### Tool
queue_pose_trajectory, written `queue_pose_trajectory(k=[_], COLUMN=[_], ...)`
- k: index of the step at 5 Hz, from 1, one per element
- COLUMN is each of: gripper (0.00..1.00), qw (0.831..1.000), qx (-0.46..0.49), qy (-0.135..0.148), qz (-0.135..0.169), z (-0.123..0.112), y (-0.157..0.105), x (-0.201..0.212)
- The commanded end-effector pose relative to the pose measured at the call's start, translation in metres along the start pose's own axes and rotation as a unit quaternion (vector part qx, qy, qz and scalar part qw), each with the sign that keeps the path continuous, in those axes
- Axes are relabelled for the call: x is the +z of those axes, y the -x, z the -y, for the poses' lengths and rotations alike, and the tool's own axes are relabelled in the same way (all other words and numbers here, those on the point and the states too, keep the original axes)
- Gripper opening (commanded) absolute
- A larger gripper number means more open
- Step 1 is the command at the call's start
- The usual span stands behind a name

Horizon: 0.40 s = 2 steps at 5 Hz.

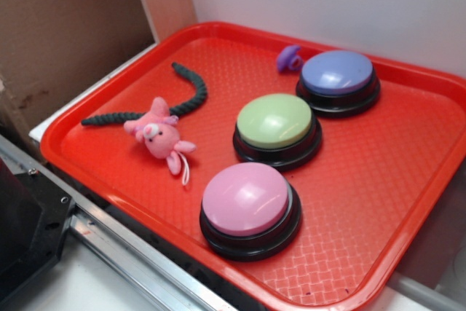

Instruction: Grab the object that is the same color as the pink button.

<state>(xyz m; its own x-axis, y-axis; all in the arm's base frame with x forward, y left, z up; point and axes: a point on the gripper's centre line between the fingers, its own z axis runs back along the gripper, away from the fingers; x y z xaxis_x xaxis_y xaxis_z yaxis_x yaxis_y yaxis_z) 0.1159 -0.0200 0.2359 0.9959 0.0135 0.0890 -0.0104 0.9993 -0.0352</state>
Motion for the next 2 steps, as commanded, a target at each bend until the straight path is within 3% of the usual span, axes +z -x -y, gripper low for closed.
queue_pose_trajectory(k=[1, 2], gripper=[1.0, 1.0], qw=[1.0, 0.997], qx=[0.0, 0.081], qy=[0.0, -0.003], qz=[0.0, 0.011], z=[0.0, -0.001], y=[0.0, -0.01], x=[0.0, -0.012])
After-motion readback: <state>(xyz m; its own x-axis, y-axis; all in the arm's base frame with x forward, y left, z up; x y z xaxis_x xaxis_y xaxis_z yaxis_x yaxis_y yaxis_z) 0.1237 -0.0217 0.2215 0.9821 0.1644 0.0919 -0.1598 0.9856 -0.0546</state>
